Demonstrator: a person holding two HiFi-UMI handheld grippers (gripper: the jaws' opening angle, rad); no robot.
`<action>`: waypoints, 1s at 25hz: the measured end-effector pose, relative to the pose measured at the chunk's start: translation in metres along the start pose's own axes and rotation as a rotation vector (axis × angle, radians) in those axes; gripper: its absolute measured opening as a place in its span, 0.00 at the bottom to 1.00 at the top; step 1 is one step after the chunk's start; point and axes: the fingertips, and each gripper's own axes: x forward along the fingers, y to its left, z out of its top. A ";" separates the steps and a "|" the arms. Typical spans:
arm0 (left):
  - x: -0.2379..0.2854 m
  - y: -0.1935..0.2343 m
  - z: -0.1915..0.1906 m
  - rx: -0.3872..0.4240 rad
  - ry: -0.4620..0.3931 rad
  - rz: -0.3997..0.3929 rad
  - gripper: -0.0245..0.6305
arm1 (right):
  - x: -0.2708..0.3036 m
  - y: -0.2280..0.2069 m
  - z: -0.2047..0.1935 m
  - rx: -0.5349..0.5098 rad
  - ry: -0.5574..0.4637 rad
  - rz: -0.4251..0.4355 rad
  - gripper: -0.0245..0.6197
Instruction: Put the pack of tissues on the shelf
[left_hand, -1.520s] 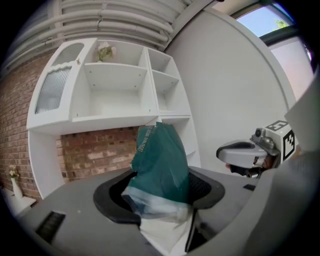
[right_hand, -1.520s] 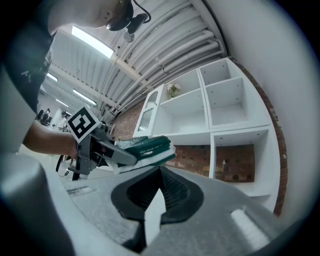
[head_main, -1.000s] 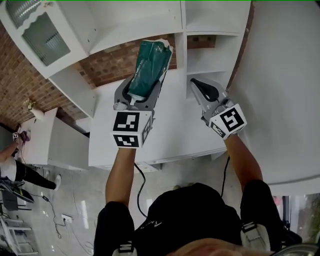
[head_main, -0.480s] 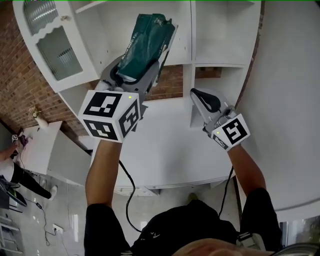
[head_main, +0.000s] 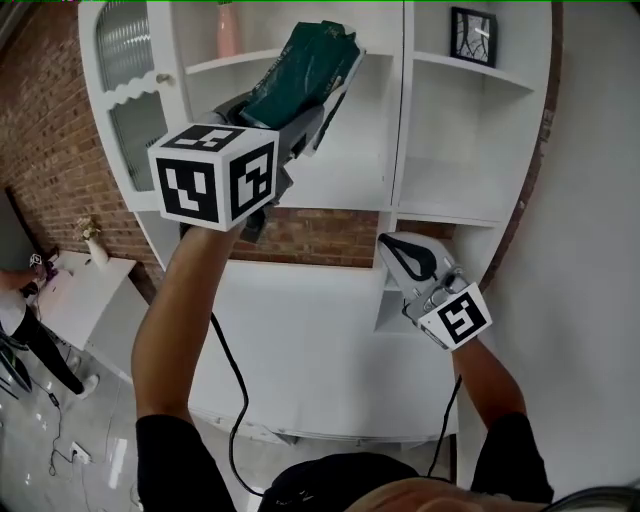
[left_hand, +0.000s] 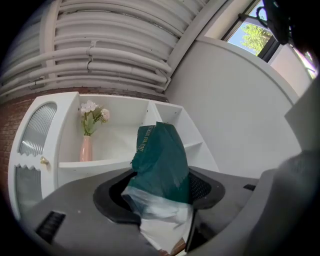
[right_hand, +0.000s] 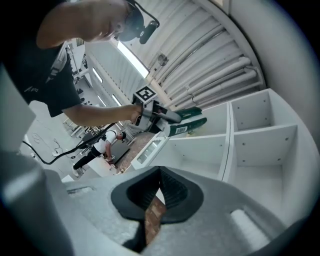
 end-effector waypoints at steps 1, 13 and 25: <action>0.008 0.003 0.006 0.006 0.011 0.011 0.43 | 0.001 -0.002 0.002 0.007 -0.009 0.017 0.04; 0.106 0.041 0.061 0.019 0.186 0.083 0.43 | 0.016 -0.047 0.031 -0.011 -0.077 0.173 0.04; 0.194 0.067 0.052 0.094 0.520 0.029 0.44 | 0.013 -0.076 0.019 -0.011 -0.092 0.143 0.04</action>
